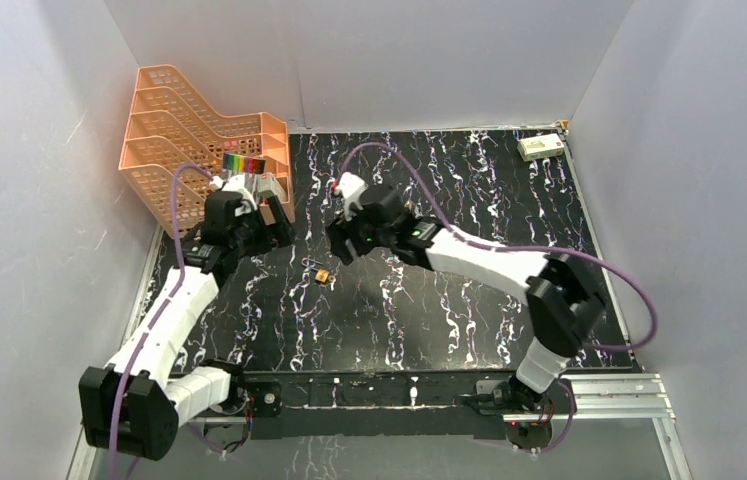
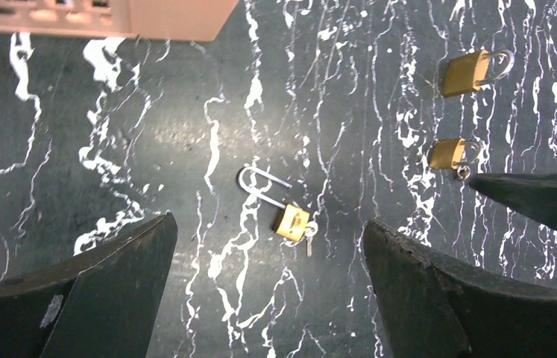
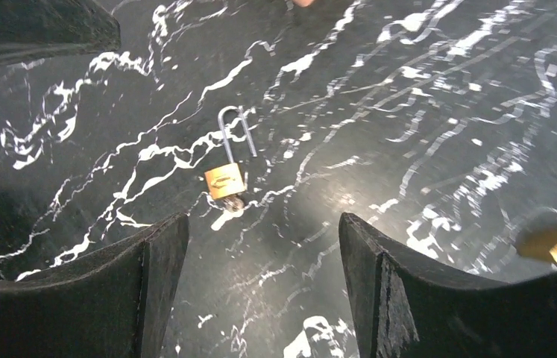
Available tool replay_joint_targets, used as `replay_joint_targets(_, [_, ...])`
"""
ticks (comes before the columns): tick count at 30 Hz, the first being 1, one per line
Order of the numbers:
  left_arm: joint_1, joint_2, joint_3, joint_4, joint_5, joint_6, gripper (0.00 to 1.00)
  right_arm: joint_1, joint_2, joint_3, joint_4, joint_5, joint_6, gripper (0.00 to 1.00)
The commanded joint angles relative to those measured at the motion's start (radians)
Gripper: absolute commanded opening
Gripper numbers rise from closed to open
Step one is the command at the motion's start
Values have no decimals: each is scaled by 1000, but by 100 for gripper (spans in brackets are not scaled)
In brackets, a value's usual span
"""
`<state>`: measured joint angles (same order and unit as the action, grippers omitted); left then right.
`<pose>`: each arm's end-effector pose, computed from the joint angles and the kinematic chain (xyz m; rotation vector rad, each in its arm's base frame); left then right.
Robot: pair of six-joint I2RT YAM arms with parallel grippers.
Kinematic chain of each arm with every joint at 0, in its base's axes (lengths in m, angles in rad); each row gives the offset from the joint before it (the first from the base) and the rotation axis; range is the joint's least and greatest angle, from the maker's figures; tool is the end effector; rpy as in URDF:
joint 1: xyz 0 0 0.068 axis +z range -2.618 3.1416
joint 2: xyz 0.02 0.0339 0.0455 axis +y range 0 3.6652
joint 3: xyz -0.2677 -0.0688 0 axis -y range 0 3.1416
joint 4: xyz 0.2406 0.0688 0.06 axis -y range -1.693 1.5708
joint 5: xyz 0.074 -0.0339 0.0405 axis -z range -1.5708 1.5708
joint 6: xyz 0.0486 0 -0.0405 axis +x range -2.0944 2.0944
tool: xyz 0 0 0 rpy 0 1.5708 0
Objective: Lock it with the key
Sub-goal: Pick up the lock from the center of the board.
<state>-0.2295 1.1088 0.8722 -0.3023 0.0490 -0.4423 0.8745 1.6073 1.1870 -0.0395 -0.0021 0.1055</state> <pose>0.2466 -0.0601 0.2922 -0.1979 2.1328 -0.4500 0.2461 0.2945 0.2832 -0.7840 1.9339 0.6115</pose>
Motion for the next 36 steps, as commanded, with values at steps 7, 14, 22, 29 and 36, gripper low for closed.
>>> replay_joint_targets(7, [190,-134,-111,-67,190,22,98,125,306,237,-73,-66,-179,82])
replay_joint_targets(14, [275,-137,-123,-52,285,25,98,135,423,292,-90,-92,-187,76])
replay_joint_targets(22, [314,-133,-130,-45,328,34,98,135,472,307,-111,-117,-183,71])
replay_joint_targets(29, [320,-125,-141,-35,345,30,98,136,485,295,-107,-105,-176,66])
replay_joint_targets(36, [322,-118,-147,-31,358,31,98,138,496,296,-105,-25,-161,49])
